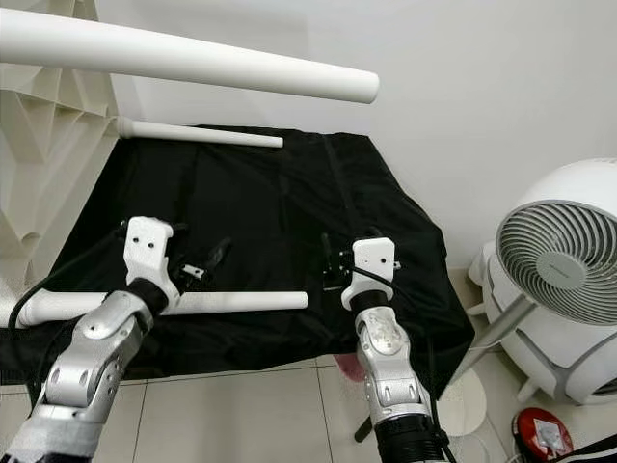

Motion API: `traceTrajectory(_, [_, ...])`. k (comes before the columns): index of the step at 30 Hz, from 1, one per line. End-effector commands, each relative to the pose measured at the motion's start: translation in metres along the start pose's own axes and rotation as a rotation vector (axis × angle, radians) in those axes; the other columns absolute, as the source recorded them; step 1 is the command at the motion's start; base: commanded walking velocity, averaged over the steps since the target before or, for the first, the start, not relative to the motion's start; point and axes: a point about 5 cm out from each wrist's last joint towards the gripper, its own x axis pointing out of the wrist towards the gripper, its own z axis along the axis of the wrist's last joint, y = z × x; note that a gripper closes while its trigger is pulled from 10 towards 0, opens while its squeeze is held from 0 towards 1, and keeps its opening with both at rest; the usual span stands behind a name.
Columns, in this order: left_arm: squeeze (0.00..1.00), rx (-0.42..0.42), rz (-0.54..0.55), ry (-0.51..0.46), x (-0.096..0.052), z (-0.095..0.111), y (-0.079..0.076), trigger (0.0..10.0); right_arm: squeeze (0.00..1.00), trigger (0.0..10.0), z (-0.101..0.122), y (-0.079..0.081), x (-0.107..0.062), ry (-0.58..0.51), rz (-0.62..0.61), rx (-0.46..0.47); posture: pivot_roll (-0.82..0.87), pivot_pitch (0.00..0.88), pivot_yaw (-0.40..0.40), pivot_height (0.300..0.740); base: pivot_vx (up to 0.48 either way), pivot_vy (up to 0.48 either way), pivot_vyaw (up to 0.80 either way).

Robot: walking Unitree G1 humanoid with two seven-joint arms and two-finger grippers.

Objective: Building children table

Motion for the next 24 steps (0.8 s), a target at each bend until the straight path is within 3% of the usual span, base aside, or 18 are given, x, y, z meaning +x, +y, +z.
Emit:
traceTrajectory(1, [0.00, -0.008, 0.135, 0.014, 0.002, -0.001, 0.005, 10.0, 0.00, 10.0, 0.002, -0.002, 0.002, -0.011, -0.008, -0.009, 0.04, 0.000, -0.035, 0.740, 0.000, 0.000, 0.00])
traceTrajectory(8, [0.00, 0.009, 0.124, 0.010, 0.014, 0.005, 0.011, 10.0, 0.00, 10.0, 0.009, 0.000, 0.010, -0.049, -0.039, -0.024, -0.04, 0.000, 0.046, 0.740, 0.000, 0.000, 0.00])
traceTrajectory(18, [0.00, 0.051, 0.053, 0.004, 0.031, 0.003, 0.004, 10.0, 0.00, 10.0, 0.010, 0.010, 0.010, -0.043, -0.038, 0.003, -0.09, 0.000, 0.019, 0.740, 0.000, 0.000, 0.00])
traceTrajectory(19, [0.00, 0.011, 0.071, 0.012, 0.035, 0.003, 0.003, 10.0, 0.00, 10.0, 0.011, 0.014, 0.009, -0.048, -0.026, -0.003, -0.10, 0.000, 0.036, 0.740, 0.000, 0.000, 0.00])
traceTrajectory(24, [0.00, -0.016, 0.067, 0.009, 0.038, 0.004, 0.001, 10.0, 0.00, 10.0, 0.011, 0.013, 0.009, -0.054, -0.025, -0.019, -0.10, 0.000, 0.036, 0.740, 0.000, 0.000, 0.00])
